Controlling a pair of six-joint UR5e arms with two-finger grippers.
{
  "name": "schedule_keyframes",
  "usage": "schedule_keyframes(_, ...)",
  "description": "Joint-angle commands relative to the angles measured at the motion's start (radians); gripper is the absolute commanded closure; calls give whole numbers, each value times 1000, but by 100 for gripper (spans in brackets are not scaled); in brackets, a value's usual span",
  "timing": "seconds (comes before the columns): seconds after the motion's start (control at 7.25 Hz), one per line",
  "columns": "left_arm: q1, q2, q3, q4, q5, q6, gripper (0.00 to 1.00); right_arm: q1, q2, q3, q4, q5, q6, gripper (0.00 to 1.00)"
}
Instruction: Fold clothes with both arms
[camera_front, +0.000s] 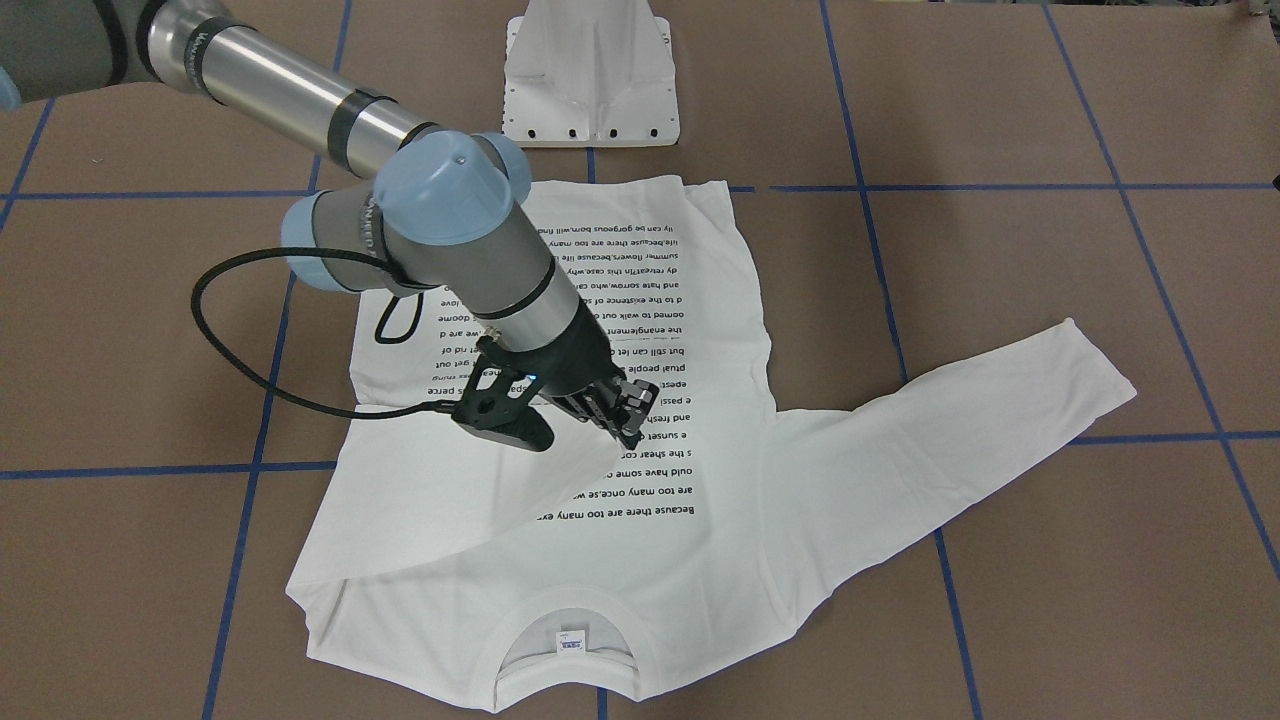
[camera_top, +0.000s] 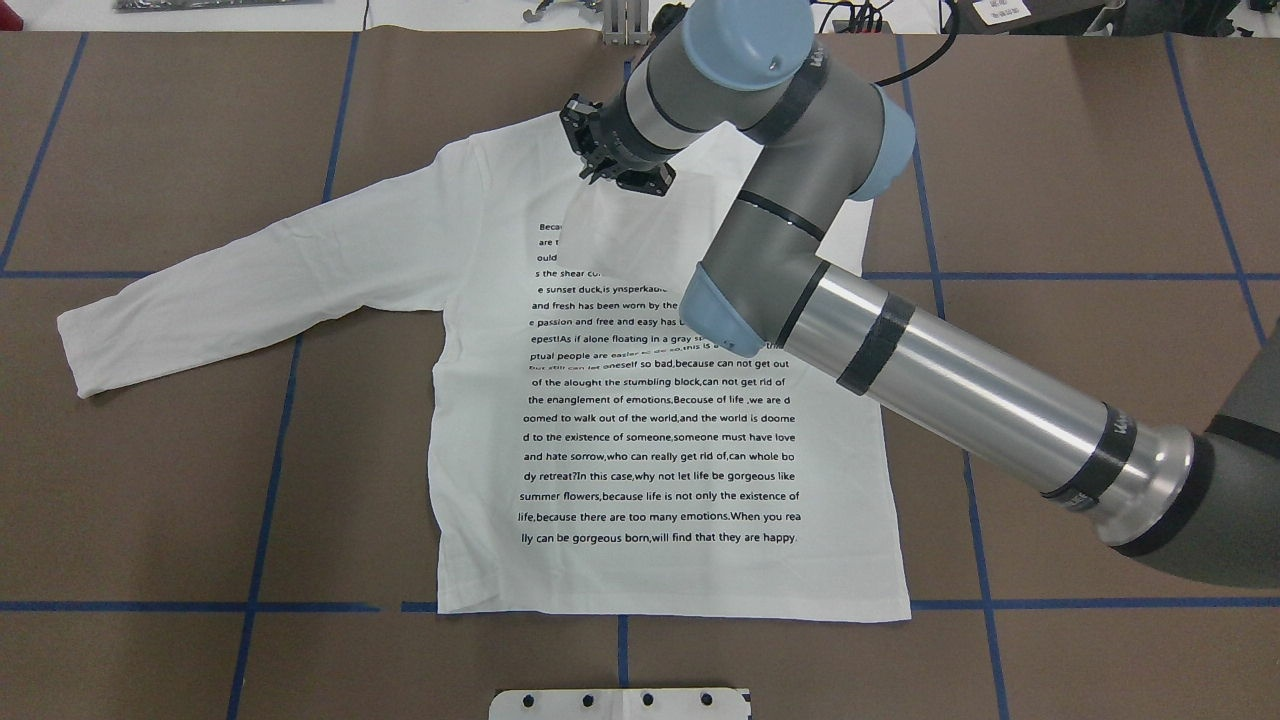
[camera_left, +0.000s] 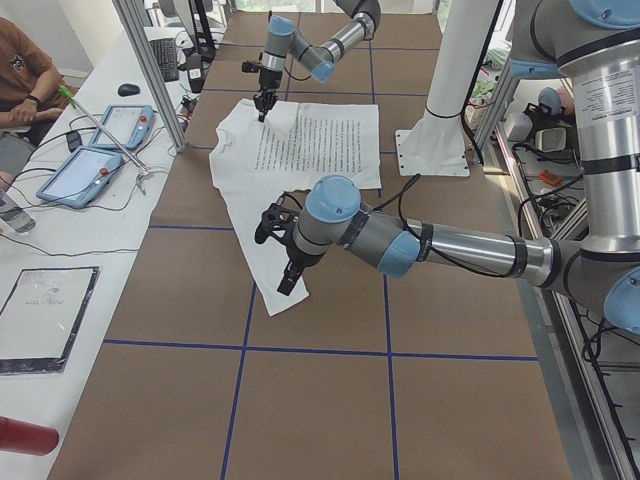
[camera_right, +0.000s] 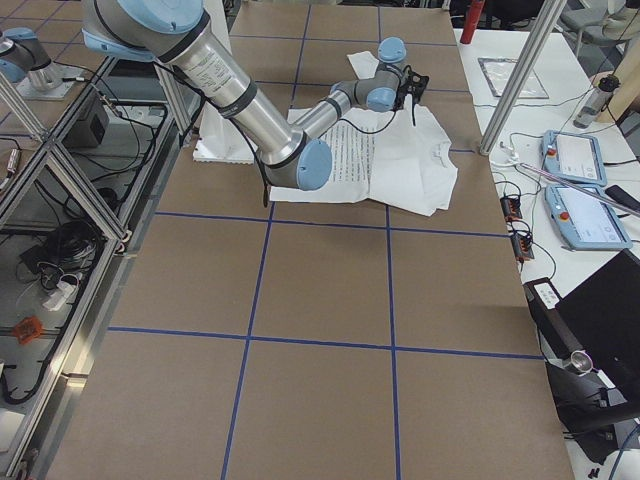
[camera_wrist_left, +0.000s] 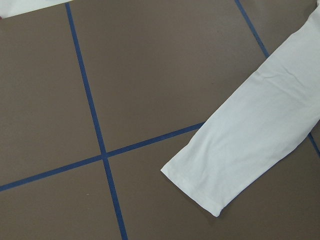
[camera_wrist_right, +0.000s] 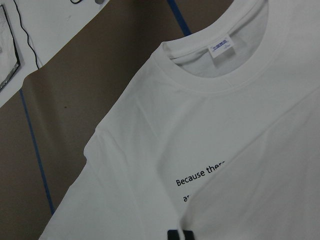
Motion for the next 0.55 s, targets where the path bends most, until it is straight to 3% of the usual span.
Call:
schedule_keyframes(0.0, -1, -3, 2, -5, -16, -41, 0, -72, 81, -70, 0, -71, 2, 100)
schedule_keyframes(0.41, 0, -3, 2, -6, -16, -58, 0, -148, 86, -75, 5, -153, 2, 100)
